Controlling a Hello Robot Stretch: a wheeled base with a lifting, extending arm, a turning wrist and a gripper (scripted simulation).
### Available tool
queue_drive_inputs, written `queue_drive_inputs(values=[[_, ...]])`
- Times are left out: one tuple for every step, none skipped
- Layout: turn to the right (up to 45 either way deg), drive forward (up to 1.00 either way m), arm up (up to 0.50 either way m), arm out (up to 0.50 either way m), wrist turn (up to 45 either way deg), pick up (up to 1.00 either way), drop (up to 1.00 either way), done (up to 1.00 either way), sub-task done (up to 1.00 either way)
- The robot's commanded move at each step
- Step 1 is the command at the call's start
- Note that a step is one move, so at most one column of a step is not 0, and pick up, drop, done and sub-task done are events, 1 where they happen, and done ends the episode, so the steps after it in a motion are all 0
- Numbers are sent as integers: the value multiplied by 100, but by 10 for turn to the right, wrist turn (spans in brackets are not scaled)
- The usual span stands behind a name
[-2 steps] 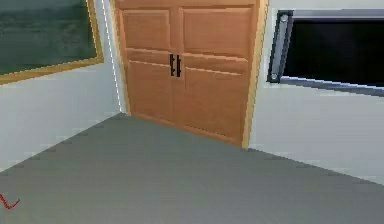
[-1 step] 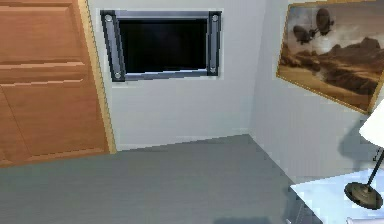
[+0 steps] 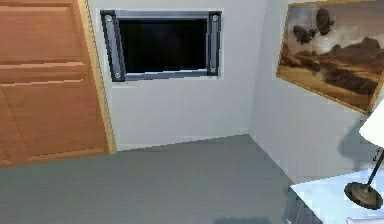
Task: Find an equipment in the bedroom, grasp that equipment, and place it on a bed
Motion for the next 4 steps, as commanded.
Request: queue_drive_inputs(values=[[0,0,36,0,0,0,0,0,0],[0,0,0,46,0,0,0,0,0],[0,0,0,0,450,0,0,0,0],[0,0,0,0,450,0,0,0,0]])
